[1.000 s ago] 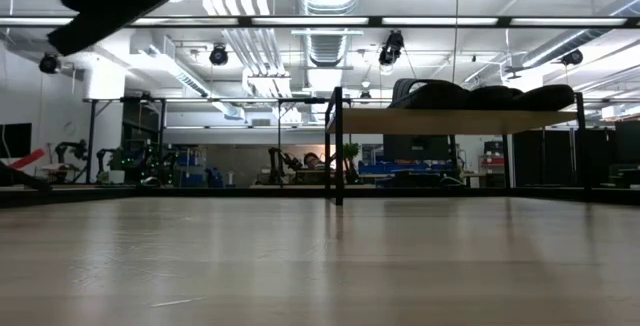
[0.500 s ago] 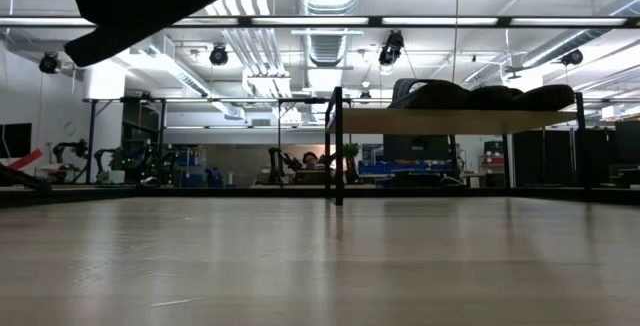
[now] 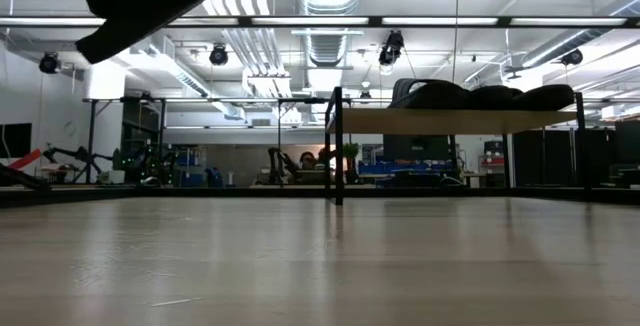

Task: Pick and place slides into the shelf
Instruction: Put the black slipper on the shelf

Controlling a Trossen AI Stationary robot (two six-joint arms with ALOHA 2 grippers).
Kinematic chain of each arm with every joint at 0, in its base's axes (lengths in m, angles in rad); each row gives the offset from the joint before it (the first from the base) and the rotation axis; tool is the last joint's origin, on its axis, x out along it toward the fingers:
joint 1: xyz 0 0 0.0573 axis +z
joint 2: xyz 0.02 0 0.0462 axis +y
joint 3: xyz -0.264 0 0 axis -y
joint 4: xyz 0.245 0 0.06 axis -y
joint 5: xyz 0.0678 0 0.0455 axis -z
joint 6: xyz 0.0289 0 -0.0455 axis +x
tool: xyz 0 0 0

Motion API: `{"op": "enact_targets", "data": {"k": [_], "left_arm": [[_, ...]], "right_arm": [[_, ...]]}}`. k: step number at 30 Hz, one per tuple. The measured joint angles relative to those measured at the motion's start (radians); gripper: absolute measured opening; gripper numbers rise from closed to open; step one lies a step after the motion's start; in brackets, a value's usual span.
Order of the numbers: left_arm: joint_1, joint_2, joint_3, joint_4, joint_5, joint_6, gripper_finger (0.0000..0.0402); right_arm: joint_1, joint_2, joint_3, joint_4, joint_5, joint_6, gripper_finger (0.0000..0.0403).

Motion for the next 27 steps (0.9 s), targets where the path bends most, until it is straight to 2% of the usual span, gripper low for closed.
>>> {"op": "enact_targets", "data": {"k": [10,16,23,27], "left_arm": [[0.047,0.017,0.000,0.123,0.030,0.088,0.0000],[0.091,0.059,0.001,0.230,0.136,0.132,0.0000],[0.112,0.104,0.034,0.227,0.209,0.166,0.0000],[0.116,0.109,0.050,0.228,0.216,0.192,0.0000]], "right_arm": [[-0.005,0.000,0.010,0.000,0.000,-0.004,0.0215],[-0.024,0.000,0.010,0.000,-0.001,-0.001,0.0215],[-0.035,0.001,0.010,-0.002,0.001,0.024,0.0214],[-0.034,0.001,0.010,0.000,0.001,0.024,0.0192]]}}
